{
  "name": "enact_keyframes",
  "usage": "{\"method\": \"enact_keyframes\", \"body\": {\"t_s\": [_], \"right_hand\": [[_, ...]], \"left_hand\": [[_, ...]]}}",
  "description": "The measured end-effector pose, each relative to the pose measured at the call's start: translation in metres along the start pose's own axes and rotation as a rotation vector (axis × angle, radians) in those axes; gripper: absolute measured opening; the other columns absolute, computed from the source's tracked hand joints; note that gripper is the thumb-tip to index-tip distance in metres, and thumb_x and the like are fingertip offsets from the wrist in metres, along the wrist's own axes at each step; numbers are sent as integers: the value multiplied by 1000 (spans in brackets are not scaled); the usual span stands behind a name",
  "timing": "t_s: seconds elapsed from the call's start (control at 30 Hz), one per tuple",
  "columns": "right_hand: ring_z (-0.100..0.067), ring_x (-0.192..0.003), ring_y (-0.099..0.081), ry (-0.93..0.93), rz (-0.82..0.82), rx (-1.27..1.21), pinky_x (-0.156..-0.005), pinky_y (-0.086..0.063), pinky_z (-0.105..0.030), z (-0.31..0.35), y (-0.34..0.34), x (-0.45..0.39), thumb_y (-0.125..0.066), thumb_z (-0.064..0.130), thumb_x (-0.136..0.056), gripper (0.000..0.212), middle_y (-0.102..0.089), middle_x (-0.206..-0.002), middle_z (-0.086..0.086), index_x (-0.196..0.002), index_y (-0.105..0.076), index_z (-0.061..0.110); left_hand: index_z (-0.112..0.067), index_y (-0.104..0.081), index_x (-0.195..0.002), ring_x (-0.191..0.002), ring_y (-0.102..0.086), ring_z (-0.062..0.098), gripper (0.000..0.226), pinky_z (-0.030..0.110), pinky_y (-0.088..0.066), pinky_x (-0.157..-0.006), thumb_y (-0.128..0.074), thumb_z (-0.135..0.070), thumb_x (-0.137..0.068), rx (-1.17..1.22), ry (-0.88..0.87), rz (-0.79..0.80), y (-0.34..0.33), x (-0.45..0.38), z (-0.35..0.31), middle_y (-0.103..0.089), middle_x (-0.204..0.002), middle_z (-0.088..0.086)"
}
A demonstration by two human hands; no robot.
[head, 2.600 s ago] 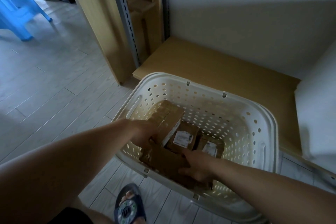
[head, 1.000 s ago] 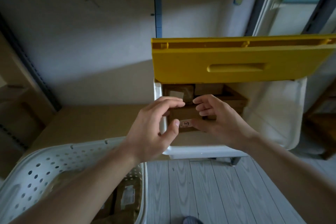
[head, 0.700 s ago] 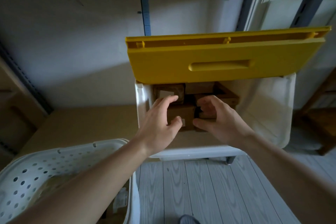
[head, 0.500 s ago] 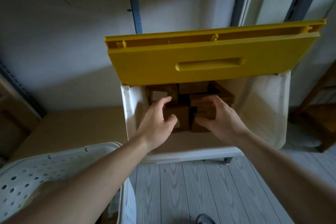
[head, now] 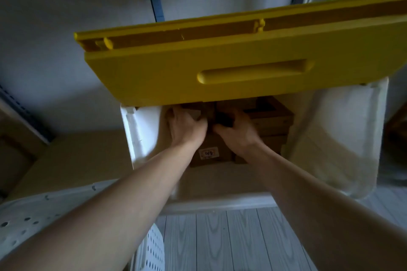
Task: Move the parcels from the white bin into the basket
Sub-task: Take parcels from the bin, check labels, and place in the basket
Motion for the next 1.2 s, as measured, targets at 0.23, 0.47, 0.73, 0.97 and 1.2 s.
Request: {"method": "enact_keyframes", "body": {"t_s": [0.23, 0.47, 0.73, 0.97, 1.2], "right_hand": [[-34, -109, -64, -85, -4, -22, -70, -44, -31, -3, -28, -33, -61, 22, -95, 42, -68, -120, -10, -136, -55, 17], [-20, -116, -58, -167, 67, -277, -71, -52, -14, -19, -38, -37, -66, 9, -93, 75, -59, -138, -8, -157, -28, 18], [-30, -122, -60, -214, -37, -406, -99, -52, -40, -1, -20, -27, -70, 23, -89, 69, -62, -135, -6, -151, -39, 21], [-22, -96, -65, -178, -73, -323, -74, -53, -35, 7, 10, 8, -68, 31, -90, 30, -70, -104, 1, -119, -65, 23], [-27, -116, -58, -239, -126, -495, -102, -52, -51, 16, 31, 58, -65, 47, -95, 29, -60, -122, 0, -115, -57, 27]], "left_hand": [[-11, -32, -153, -144, -39, 34, 73, 40, -35, -111, -65, -32, -91, 223, 185, -83, -15, -24, 6, -46, -153, 16], [-10, -34, -148, -141, -35, 34, 69, 37, -34, -104, -64, -25, -89, 217, 155, -114, -20, -14, 6, -43, -146, 18], [-15, -31, -150, -139, -35, 42, 74, 43, -30, -113, -69, -30, -88, 197, 112, -102, -10, 4, -10, -32, -152, 19], [-16, -53, -130, -127, -51, 38, 52, 50, -44, -106, -61, -39, -84, 90, 151, -16, 12, 28, -14, -58, -132, 12], [-21, -50, -118, -106, -58, 25, 45, 45, -51, -96, -63, -34, -77, 228, 80, 126, 39, 81, -19, -58, -117, 5]]}}
Point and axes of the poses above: each hand's wrist, its own x-axis away from the middle knuckle, its own y-axis out of the back of the hand, z = x × y, the point moved 6 cm from there along -x, towards the middle knuckle
